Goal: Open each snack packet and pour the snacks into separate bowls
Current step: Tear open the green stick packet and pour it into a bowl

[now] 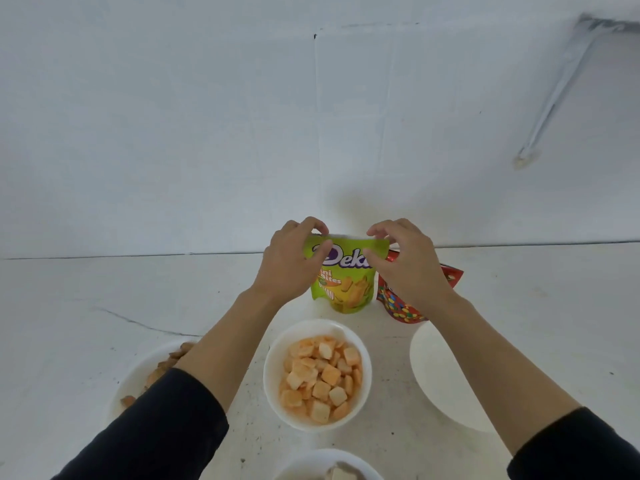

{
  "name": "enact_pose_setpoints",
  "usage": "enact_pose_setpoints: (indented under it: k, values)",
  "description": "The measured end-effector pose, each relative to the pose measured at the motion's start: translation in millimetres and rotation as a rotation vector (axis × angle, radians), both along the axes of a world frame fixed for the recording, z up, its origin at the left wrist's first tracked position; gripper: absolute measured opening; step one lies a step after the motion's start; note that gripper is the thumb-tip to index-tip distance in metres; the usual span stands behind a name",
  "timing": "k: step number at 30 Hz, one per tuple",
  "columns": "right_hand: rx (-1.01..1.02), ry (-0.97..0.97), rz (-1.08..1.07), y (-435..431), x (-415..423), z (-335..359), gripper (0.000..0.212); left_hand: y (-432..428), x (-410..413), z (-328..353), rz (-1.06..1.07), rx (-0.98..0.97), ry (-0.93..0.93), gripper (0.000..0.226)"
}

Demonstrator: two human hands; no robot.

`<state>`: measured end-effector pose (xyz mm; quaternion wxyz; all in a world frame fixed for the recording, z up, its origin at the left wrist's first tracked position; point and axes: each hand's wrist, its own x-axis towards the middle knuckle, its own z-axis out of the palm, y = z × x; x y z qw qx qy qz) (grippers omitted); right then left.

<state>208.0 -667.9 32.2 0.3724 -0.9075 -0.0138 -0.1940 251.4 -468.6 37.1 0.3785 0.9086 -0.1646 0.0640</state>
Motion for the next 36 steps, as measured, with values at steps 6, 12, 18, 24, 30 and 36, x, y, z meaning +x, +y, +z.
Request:
enact_pose_setpoints:
  k: [6, 12, 18, 24, 30, 36]
  values:
    - [-0.082, 0.014, -0.095, 4.4, 8.1, -4.4, 0.014, 4.6, 7.7, -5.7, -0.009, 0.055, -0.026, 0.01]
    - [-0.185, -0.003, -0.112, 18.6, 11.5, 10.5, 0.011, 18.5, 8.9, 11.4, 0.011, 0.078, -0.113, 0.009]
    - [-0.151, -0.148, -0.02, 57.4, 11.0, 38.5, 0.014, 59.6, -3.9, 45.3, 0.078, 0.108, -0.237, 0.008]
    - [-0.125, -0.185, 0.165, 128.5, 5.1, 62.5, 0.01, 140.2, -30.6, 76.8, 0.175, 0.196, -0.25, 0.007]
    - [-0.146, -0.216, 0.345, 234.0, -4.7, 82.7, 0.01, 246.0, -72.5, 97.6, 0.342, 0.261, -0.269, 0.01]
    - [-0.135, -0.23, 0.471, 346.9, -19.6, 89.8, 0.01, 353.9, -115.7, 104.3, 0.472, 0.287, -0.279, 0.01]
